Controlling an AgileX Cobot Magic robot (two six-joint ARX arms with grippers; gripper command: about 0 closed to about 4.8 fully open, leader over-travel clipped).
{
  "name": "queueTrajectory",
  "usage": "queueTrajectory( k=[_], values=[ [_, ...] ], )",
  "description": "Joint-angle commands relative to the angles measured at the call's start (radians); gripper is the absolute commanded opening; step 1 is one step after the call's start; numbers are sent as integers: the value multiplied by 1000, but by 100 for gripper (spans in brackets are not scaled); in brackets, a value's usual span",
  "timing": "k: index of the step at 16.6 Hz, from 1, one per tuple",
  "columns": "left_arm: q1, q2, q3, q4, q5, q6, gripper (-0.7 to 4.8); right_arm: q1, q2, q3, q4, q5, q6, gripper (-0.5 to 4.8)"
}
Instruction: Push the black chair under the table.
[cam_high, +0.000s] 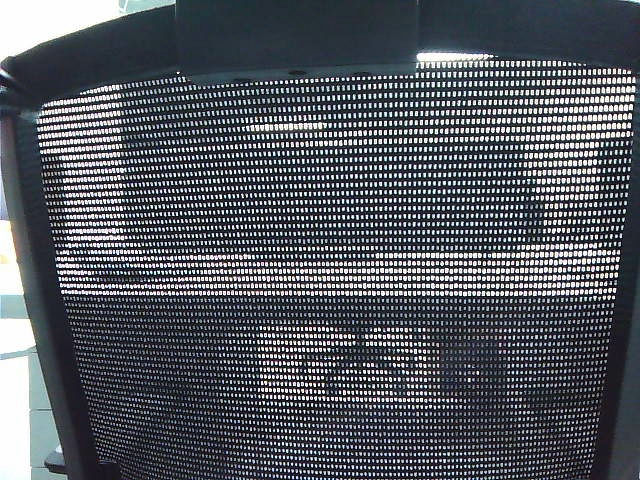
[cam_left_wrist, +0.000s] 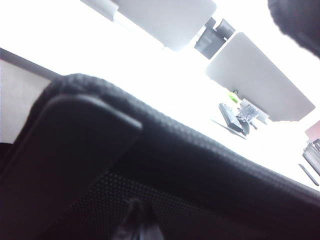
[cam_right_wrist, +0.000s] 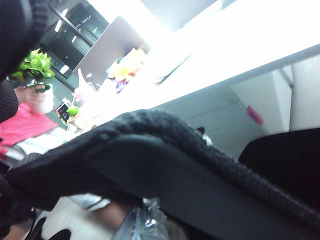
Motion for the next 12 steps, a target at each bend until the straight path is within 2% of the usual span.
queueTrajectory(
  k=[1,7,9,12],
  values=[
    [0,0,6,12,-8,8,-6,89,34,3,34,43,19,-5],
    [0,0,6,12,-19,8,-6,391,156,3,111,417,-32,-5],
    [0,0,6,12,-25,9,-6,406,159,3,140,483,-34,-5],
    [0,1,6,10,-64,23,-6,396,158,3,145,500,-34,-5]
  ],
)
